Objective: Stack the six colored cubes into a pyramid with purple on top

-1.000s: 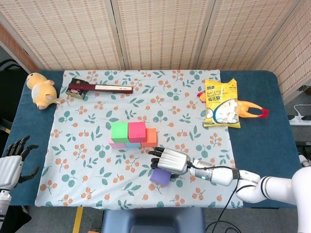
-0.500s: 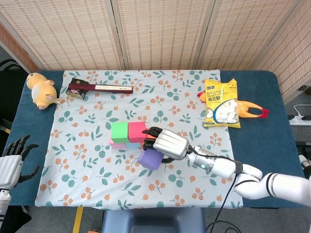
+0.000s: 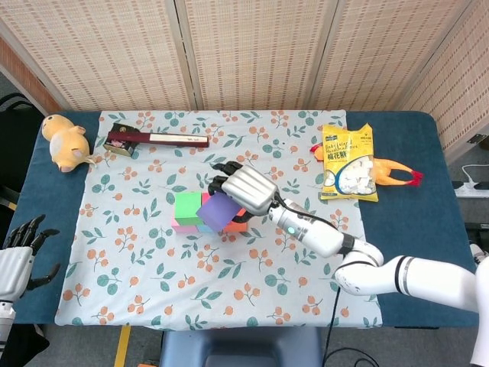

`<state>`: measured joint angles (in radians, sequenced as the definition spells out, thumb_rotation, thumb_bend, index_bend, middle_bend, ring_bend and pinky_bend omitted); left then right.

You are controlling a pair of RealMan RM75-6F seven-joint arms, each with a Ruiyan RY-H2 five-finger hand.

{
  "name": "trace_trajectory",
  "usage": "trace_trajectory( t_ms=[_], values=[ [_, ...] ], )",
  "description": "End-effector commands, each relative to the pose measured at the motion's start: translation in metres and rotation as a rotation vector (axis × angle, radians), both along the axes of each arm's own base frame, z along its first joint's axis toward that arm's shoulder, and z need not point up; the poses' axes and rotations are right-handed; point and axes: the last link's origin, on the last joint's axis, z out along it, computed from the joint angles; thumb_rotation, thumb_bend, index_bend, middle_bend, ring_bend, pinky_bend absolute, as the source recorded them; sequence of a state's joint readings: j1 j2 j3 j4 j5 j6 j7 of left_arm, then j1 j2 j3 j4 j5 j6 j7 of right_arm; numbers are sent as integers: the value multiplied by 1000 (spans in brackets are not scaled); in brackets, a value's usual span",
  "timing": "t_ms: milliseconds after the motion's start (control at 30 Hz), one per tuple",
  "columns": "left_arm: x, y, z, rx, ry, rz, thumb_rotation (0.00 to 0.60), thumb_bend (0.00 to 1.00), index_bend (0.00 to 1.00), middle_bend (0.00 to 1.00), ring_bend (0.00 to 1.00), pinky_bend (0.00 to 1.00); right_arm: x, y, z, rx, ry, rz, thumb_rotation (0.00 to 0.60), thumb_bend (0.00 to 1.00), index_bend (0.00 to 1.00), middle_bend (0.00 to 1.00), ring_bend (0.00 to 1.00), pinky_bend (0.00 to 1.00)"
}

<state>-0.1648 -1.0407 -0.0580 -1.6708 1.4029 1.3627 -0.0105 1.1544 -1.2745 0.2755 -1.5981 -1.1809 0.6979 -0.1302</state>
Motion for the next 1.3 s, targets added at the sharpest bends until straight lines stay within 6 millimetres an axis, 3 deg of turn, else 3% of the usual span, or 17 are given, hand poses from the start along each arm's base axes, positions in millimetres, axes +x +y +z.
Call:
trace_trajectory(
  t_ms=[33, 500, 1000, 1200, 1300],
  values=[
    [0, -1, 0, -1, -5, 2, 600, 332, 233, 0, 0, 93, 21, -11, -6, -3, 27, -17, 600, 109, 390, 355, 107, 187],
    [-5, -7, 2, 10, -19, 10, 600, 332, 233, 0, 0, 90, 45, -25, -25, 3, 75, -124, 600, 109, 300, 354, 75, 132],
    [-10, -8, 1, 9, -29, 15, 600, 331, 233, 0, 0, 90, 71, -18, -34, -40, 182, -86, 600, 109, 207, 345, 14, 50],
    [-12, -9, 0, 8, -31, 20, 600, 331, 233, 0, 0, 90, 72, -17, -39, -42, 200, -100, 600, 109, 25, 253, 0, 14],
    [-13, -10, 0, 9, -34, 23, 600, 330, 233, 0, 0, 89, 70, -17, -40, -33, 195, -109, 600, 100, 0, 177, 0, 0]
  ],
)
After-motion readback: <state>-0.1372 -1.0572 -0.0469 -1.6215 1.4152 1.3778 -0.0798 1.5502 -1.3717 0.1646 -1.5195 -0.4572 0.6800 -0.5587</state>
